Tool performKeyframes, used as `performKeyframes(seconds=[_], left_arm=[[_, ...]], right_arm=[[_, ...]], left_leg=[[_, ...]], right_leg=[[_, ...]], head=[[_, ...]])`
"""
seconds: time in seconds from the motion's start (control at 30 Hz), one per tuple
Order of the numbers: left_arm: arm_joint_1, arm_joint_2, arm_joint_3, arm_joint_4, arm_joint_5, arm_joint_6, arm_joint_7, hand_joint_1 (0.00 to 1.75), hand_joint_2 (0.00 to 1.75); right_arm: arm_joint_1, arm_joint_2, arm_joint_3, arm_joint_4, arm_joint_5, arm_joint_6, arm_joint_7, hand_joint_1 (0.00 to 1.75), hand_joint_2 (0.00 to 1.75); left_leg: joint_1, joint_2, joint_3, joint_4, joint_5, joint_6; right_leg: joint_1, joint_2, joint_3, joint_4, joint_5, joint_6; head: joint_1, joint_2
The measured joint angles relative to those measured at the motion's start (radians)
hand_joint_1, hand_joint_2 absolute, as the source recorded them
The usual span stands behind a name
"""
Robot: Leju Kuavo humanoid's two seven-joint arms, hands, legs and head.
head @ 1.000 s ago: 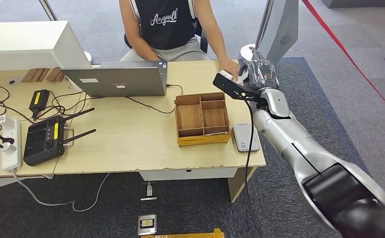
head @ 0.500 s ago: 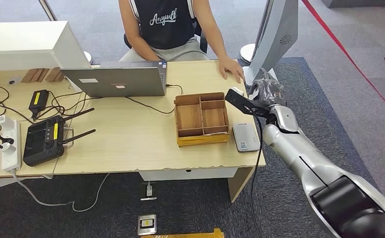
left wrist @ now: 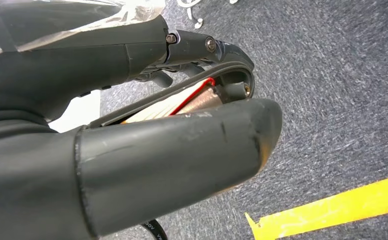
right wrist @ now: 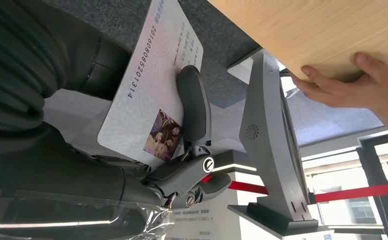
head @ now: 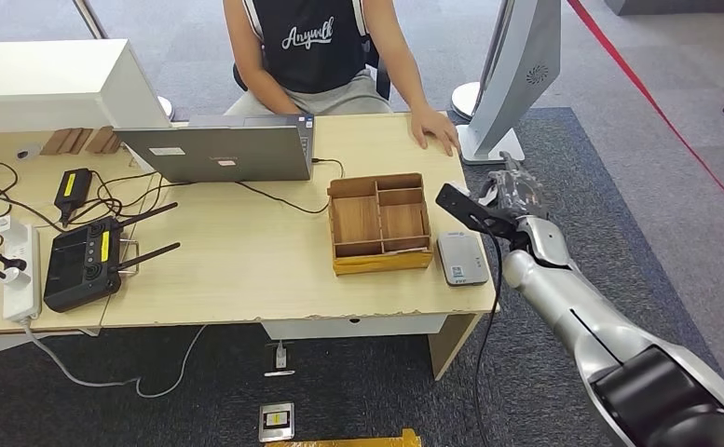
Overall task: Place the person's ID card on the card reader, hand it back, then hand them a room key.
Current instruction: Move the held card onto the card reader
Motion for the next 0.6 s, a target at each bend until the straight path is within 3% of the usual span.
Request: performKeyframes(seconds=[0.6], left_arm=[[0.000,-0.004,0.005,0.000,0.005,0.009,0.000,0.00,0.00]], right_arm=[[0.059,0.031,0.002,0.031,0.003,0.025,-0.016,1.75,1.75]], left_leg=[[0.000,0.000,0.000,0.000,0.000,0.000]], right_leg=[[0.000,0.000,0.000,0.000,0.000,0.000]], head=[[0.000,0.000]])
